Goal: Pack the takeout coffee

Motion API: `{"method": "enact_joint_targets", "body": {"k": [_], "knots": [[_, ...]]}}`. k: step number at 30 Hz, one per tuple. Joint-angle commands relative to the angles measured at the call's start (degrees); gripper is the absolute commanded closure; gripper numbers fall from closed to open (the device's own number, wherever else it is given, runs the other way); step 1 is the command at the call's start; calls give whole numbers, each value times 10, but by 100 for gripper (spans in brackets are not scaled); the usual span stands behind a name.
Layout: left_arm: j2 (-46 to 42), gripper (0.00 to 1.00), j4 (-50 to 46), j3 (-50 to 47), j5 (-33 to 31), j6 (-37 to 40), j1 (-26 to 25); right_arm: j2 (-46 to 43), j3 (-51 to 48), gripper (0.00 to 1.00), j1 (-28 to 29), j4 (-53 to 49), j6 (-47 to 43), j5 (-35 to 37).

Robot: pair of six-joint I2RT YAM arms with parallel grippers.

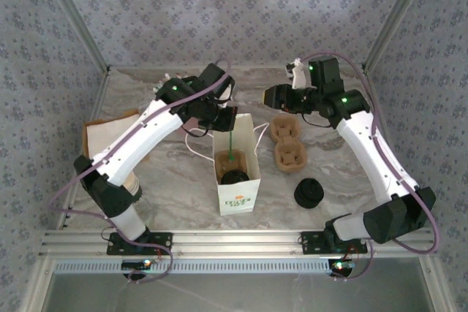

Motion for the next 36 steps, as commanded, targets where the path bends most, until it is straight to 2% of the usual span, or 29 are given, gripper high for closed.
{"method": "enact_joint_targets", "body": {"k": [1,8,13,20,30,36], "knots": [[16,100,-31,22,-33,15,-6,3,-5,56,1,8,-9,-16],[27,100,-31,24,-38,12,-9,5,-4,56,1,7,-10,-20],[32,80,-37,31,-38,13,-13,6,-2,56,1,6,-10,-20],[23,70,-42,55,-39,15,-13,6,1,56,3,5,-7,-17],[3,45,-51,102,-42,28,-13,4,19,54,16,-11,-6,-3],[-41,27,-29,79,-41,25,-13,-23,16,46,17,-22,-5,9]]}}
